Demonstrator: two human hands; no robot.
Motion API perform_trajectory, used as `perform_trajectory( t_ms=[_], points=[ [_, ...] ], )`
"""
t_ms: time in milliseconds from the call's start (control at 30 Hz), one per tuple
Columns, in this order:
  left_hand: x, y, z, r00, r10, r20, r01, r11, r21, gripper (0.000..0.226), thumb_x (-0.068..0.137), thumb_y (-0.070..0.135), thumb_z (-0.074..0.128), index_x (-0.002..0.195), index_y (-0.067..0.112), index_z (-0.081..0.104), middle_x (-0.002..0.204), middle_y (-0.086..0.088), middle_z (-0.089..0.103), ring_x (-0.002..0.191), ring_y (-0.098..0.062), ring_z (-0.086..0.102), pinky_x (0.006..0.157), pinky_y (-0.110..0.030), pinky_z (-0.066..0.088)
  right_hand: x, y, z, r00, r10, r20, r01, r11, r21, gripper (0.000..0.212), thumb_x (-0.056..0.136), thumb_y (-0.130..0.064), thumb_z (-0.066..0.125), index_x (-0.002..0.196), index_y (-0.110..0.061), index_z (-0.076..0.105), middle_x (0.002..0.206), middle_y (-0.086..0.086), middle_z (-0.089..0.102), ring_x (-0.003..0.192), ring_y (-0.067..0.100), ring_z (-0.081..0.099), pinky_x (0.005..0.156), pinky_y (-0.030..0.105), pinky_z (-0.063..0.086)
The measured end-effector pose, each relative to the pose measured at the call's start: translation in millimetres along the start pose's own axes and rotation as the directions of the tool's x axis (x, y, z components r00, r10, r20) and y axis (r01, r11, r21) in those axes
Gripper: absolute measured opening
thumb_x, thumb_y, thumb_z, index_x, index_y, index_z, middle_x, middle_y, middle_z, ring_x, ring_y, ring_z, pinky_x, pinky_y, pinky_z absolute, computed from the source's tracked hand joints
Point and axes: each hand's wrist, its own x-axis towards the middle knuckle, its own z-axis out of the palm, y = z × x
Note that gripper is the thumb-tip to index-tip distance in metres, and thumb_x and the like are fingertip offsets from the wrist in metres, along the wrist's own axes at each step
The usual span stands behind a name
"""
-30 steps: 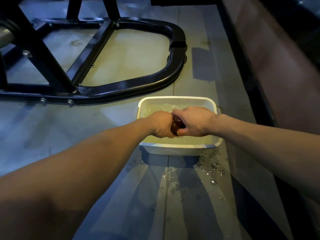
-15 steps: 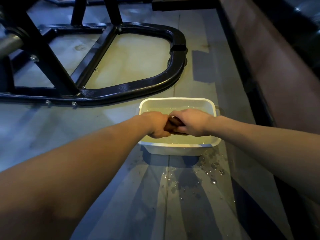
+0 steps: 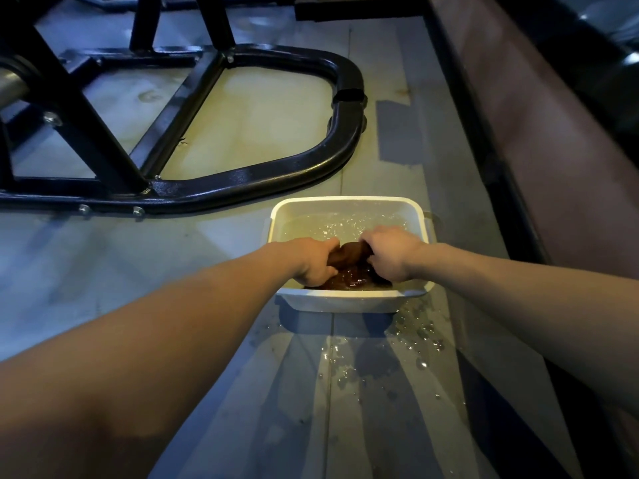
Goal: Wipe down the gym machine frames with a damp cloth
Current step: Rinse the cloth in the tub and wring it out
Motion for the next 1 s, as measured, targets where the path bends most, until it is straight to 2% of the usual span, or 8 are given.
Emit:
perform_trajectory(
  t_ms=[100, 200, 367, 467, 533, 667, 833, 1000],
  points=[
    [7, -4, 3, 0.992, 0.060, -0.107, -0.039, 0.981, 0.191, 0.074, 0.095, 0.035, 0.070, 0.157, 0.031, 0.028, 0.131, -0.005, 0.048, 0.116, -0.026, 0.052, 0.100, -0.042, 0.051, -4, -1, 7, 0.995, -0.078, -0.057, 0.067, 0.982, -0.178, 0.033, 0.101, -0.028, 0.062, 0.134, -0.024, 0.059, 0.128, 0.002, 0.056, 0.115, 0.022, 0.053, 0.101, 0.040, 0.052],
    [16, -1, 6, 0.990, 0.104, -0.098, -0.069, 0.949, 0.308, 0.066, 0.091, 0.028, 0.073, 0.149, 0.026, 0.042, 0.120, -0.001, 0.056, 0.105, -0.020, 0.054, 0.087, -0.035, 0.051, -7, -3, 6, 0.994, -0.090, -0.054, 0.084, 0.990, -0.113, 0.029, 0.102, -0.027, 0.060, 0.131, -0.024, 0.057, 0.119, 0.001, 0.064, 0.106, 0.020, 0.059, 0.096, 0.038, 0.055],
    [31, 9, 11, 0.995, -0.005, 0.098, 0.019, 0.989, -0.145, 0.073, 0.085, 0.038, 0.079, 0.142, 0.019, 0.036, 0.116, -0.002, 0.059, 0.107, -0.021, 0.058, 0.096, -0.038, 0.052, 1, -9, 9, 0.999, 0.010, 0.034, -0.012, 0.998, 0.057, 0.034, 0.101, -0.018, 0.058, 0.133, -0.013, 0.049, 0.118, 0.009, 0.061, 0.106, 0.026, 0.059, 0.094, 0.038, 0.053],
    [33, 6, 11, 0.996, 0.006, 0.093, 0.003, 0.995, -0.104, 0.095, 0.079, 0.042, 0.085, 0.149, 0.023, 0.025, 0.129, -0.005, 0.055, 0.118, -0.025, 0.055, 0.107, -0.045, 0.048, 9, -7, 9, 0.995, 0.056, 0.079, -0.074, 0.965, 0.251, 0.035, 0.106, -0.031, 0.047, 0.134, -0.011, 0.045, 0.116, 0.008, 0.060, 0.103, 0.024, 0.059, 0.091, 0.037, 0.050],
    [33, 1, 14, 0.999, 0.032, 0.011, -0.032, 0.999, 0.017, 0.085, 0.082, 0.034, 0.084, 0.146, 0.023, 0.029, 0.117, -0.003, 0.058, 0.107, -0.022, 0.057, 0.099, -0.039, 0.050, 11, -5, 11, 0.987, 0.016, 0.162, -0.069, 0.941, 0.330, 0.054, 0.100, -0.048, 0.058, 0.140, -0.016, 0.040, 0.118, 0.005, 0.061, 0.105, 0.021, 0.060, 0.095, 0.039, 0.053],
    [31, -5, 17, 0.996, 0.076, -0.053, -0.072, 0.994, 0.079, 0.048, 0.088, 0.030, 0.078, 0.127, 0.023, 0.051, 0.093, 0.005, 0.059, 0.085, -0.014, 0.058, 0.077, -0.030, 0.048, 10, -1, 17, 0.985, -0.037, 0.166, 0.016, 0.992, 0.127, 0.088, 0.082, -0.063, 0.076, 0.148, -0.029, 0.030, 0.124, 0.000, 0.060, 0.108, 0.023, 0.060, 0.098, 0.042, 0.055],
    [34, -5, 21, 0.986, 0.095, -0.139, -0.087, 0.994, 0.059, 0.030, 0.090, 0.016, 0.071, 0.117, 0.019, 0.059, 0.095, -0.001, 0.056, 0.087, -0.020, 0.059, 0.075, -0.031, 0.049, 18, -1, 11, 0.986, -0.059, 0.155, 0.048, 0.996, 0.079, 0.027, 0.095, -0.039, 0.069, 0.115, -0.024, 0.058, 0.102, 0.001, 0.067, 0.100, 0.025, 0.065, 0.089, 0.037, 0.054],
    [40, -13, 20, 0.990, 0.060, -0.131, -0.079, 0.987, -0.139, 0.048, 0.089, 0.018, 0.073, 0.129, 0.021, 0.047, 0.102, -0.004, 0.063, 0.096, -0.025, 0.063, 0.084, -0.036, 0.054, 20, -3, 14, 0.995, -0.035, 0.090, 0.011, 0.967, 0.256, 0.030, 0.099, -0.020, 0.059, 0.128, -0.014, 0.054, 0.113, 0.008, 0.065, 0.106, 0.027, 0.062, 0.090, 0.037, 0.053]
  ],
)
